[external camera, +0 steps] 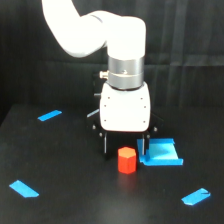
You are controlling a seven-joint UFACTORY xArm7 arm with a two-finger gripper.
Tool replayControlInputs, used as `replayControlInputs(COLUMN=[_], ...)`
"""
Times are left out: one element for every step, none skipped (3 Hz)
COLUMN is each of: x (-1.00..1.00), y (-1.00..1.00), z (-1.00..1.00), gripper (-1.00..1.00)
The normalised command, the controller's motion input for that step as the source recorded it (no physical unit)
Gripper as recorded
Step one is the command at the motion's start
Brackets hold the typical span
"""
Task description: Pick up the red object from the table
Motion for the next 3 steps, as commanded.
replayControlInputs(x=[0.03, -0.04, -0.02], y=[-0.48, -0.21, -0.14], z=[-0.14, -0.1, -0.19], gripper=[0.17, -0.76, -0.97])
